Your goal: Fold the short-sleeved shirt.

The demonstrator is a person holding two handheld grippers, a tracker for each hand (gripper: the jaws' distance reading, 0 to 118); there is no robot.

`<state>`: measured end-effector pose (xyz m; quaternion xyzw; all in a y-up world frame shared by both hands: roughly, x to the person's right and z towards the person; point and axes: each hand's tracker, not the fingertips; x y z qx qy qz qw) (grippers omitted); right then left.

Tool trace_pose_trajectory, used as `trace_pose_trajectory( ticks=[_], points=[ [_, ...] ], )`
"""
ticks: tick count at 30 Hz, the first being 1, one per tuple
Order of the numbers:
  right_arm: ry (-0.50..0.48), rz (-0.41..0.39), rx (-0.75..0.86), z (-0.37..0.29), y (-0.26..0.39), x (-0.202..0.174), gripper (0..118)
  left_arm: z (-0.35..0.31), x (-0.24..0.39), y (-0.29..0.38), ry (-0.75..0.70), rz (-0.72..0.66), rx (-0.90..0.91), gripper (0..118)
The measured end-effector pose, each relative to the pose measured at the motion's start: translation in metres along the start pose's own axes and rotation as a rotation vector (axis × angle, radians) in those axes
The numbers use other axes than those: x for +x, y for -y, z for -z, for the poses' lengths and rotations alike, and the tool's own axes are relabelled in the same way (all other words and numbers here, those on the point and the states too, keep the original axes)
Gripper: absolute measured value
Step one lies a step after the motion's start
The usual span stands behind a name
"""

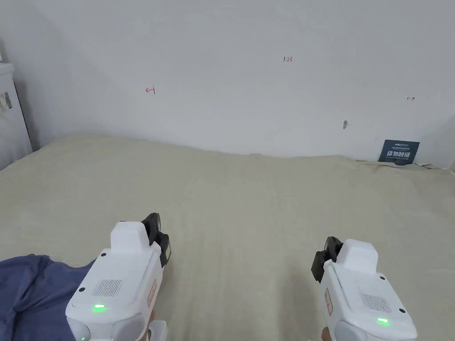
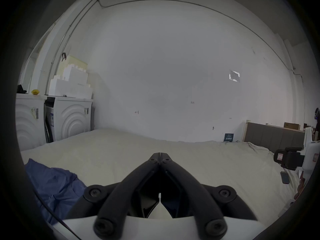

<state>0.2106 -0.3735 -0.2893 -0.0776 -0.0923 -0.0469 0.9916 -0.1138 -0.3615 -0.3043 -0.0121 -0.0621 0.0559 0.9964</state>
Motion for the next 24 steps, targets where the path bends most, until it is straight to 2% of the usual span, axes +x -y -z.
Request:
trace_pose_trajectory(
  ticks=[5,12,15,17,24],
  points=[
    [0.017,-0.025,0.004,-0.002,-0.001,-0.001,0,-0.008,-0.002,-0.010,-0.016,0.013,0.003,0],
    [-0.015,-0.072,0.008,-0.005,-0.006,-0.012,0,-0.016,-0.005,-0.013,-0.023,0.060,-0.023,0],
    [-0.056,-0.095,0.019,-0.008,-0.007,-0.025,0,-0.025,-0.014,-0.015,-0.039,0.074,-0.034,0],
    [-0.074,-0.107,0.026,-0.007,-0.007,-0.039,0,0.000,-0.030,-0.009,-0.072,0.089,-0.048,0],
    [-0.182,-0.130,0.016,0.002,-0.006,-0.089,0,-0.020,-0.087,-0.008,-0.194,0.094,-0.094,0]
  ],
)
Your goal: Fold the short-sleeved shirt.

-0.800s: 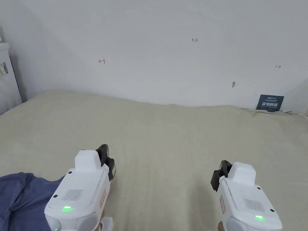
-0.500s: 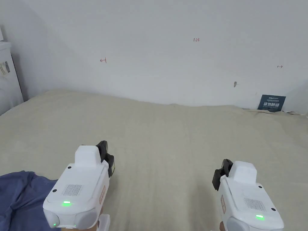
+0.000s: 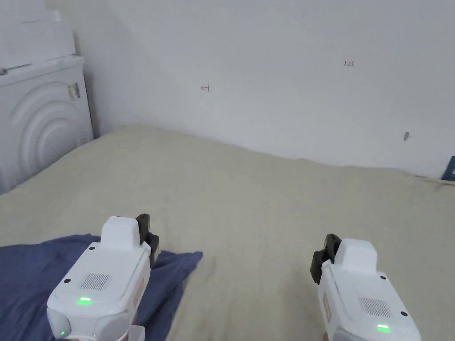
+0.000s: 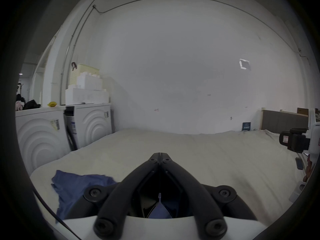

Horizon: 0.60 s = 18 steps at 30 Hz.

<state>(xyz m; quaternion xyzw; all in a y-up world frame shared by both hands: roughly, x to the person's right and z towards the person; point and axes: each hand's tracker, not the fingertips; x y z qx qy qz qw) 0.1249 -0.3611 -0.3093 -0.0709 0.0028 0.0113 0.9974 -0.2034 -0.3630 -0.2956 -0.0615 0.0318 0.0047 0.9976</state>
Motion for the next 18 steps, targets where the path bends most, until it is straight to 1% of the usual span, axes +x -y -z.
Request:
trace_pose_trajectory(
  ticks=[3,6,9,10,11,12,13,14,15,16,18],
  points=[
    [-0.063,-0.011,-0.020,0.011,0.002,-0.024,0,0.000,-0.030,0.008,-0.049,-0.009,-0.089,0],
    [-0.115,-0.031,-0.042,0.019,0.006,-0.047,0,0.007,-0.069,0.023,-0.055,-0.083,-0.271,0],
    [-0.153,-0.041,-0.063,0.027,0.012,-0.065,0,0.018,-0.102,0.045,-0.033,-0.139,-0.422,0],
    [-0.164,-0.045,-0.071,0.029,0.014,-0.069,0,0.026,-0.115,0.054,-0.004,-0.163,-0.479,0],
    [-0.171,-0.045,-0.078,0.031,0.016,-0.074,0,0.033,-0.124,0.063,0.004,-0.171,-0.544,6],
    [-0.179,-0.044,-0.085,0.032,0.019,-0.077,0,0.023,-0.117,0.060,0.009,-0.151,-0.578,14],
    [-0.190,-0.046,-0.097,0.034,0.022,-0.081,0,0.023,-0.117,0.064,0.026,-0.150,-0.614,28],
    [-0.197,-0.050,-0.106,0.035,0.024,-0.083,0,0.027,-0.120,0.071,0.016,-0.131,-0.664,51],
    [-0.202,-0.056,-0.111,0.037,0.027,-0.085,0,0.031,-0.120,0.076,0.001,-0.119,-0.697,65],
    [-0.207,-0.064,-0.119,0.038,0.030,-0.087,0,0.047,-0.132,0.092,0.005,-0.135,-0.730,71],
    [-0.209,-0.072,-0.131,0.039,0.035,-0.088,0,0.058,-0.137,0.103,0.000,-0.125,-0.751,72]
  ],
)
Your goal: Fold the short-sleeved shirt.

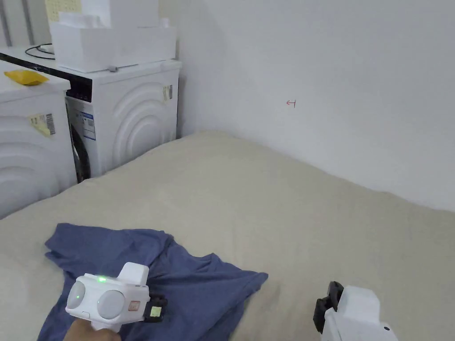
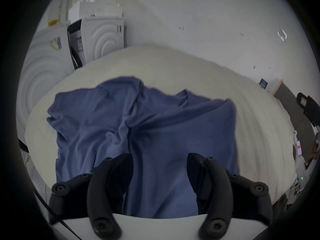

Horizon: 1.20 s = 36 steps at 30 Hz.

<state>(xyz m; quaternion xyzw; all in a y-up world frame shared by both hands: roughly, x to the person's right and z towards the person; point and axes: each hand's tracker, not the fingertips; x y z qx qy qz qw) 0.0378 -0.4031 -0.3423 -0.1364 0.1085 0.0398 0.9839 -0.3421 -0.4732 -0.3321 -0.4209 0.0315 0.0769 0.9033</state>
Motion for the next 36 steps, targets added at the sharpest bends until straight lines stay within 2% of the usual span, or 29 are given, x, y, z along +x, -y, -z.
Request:
trace_pose_trajectory(
  ticks=[5,7,10,13,15,17,18,21,25,28,32,36],
  points=[
    [0.006,-0.006,-0.039,0.005,0.009,0.004,0,0.030,0.013,0.013,-0.056,0.075,-0.107,72],
    [0.008,-0.006,-0.047,0.006,0.011,0.006,0,0.003,0.035,0.023,-0.100,0.148,-0.054,72],
    [0.015,-0.011,-0.055,0.006,0.013,0.009,0,-0.007,0.050,0.026,-0.126,0.142,-0.067,65],
    [0.016,-0.008,-0.060,0.005,0.014,0.010,0,-0.017,0.065,0.035,-0.108,0.162,-0.055,34],
    [0.017,-0.008,-0.060,0.004,0.015,0.011,0,-0.022,0.076,0.041,-0.124,0.194,-0.045,2],
    [0.017,-0.008,-0.061,0.002,0.016,0.012,0,-0.028,0.083,0.049,-0.137,0.210,-0.044,0],
    [0.018,-0.008,-0.061,0.002,0.016,0.013,0,0.005,0.053,0.024,-0.125,0.195,-0.057,0],
    [0.024,-0.005,-0.064,0.000,0.017,0.017,0,-0.004,0.037,0.020,-0.058,0.078,-0.012,0],
    [0.031,0.013,-0.060,-0.003,0.016,0.022,0,-0.046,0.031,0.027,0.061,-0.075,0.137,0],
    [0.034,0.011,-0.056,-0.005,0.015,0.023,0,-0.072,0.034,0.028,0.068,-0.007,0.217,0],
    [0.037,0.018,-0.046,-0.009,0.012,0.026,0,-0.067,0.018,0.007,0.138,-0.100,0.304,0],
    [0.049,0.030,-0.024,-0.016,0.008,0.035,0,-0.061,0.010,-0.013,0.153,-0.091,0.332,0]
  ],
)
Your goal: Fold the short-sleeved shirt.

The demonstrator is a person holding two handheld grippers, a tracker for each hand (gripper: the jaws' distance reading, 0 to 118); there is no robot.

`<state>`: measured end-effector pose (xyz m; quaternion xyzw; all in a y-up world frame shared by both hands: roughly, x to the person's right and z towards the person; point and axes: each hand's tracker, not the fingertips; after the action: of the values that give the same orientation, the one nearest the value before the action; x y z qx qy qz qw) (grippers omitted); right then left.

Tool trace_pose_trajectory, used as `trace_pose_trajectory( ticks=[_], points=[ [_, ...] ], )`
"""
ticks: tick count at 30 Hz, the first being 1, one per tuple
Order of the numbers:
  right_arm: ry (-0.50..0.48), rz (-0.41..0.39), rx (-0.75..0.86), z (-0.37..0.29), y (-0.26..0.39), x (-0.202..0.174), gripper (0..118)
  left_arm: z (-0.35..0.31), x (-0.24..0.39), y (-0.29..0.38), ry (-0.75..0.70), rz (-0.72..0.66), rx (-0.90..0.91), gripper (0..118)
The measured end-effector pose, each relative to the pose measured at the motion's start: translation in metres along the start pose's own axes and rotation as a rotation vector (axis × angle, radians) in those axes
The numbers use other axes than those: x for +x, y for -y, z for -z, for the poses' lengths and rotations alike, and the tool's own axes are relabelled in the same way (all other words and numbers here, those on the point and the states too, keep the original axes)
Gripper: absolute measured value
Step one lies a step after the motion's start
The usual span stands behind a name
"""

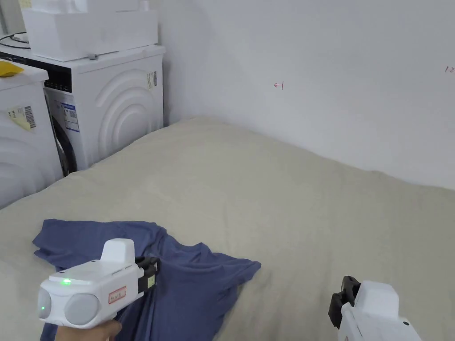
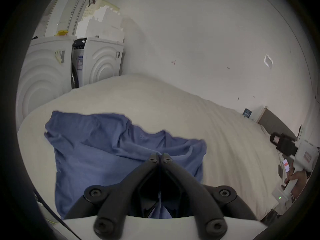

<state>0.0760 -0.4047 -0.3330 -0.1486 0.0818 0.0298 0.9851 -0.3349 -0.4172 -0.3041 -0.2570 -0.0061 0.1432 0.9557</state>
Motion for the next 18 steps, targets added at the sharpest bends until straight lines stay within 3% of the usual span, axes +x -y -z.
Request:
trace_pose_trajectory(
  ticks=[10,18],
  points=[
    [0.139,0.014,0.099,-0.035,-0.025,0.066,0,0.006,0.081,-0.057,0.170,0.086,0.168,0],
    [0.276,0.019,0.147,-0.069,-0.039,0.136,0,0.043,0.179,-0.089,0.344,0.154,0.160,0]
  ],
)
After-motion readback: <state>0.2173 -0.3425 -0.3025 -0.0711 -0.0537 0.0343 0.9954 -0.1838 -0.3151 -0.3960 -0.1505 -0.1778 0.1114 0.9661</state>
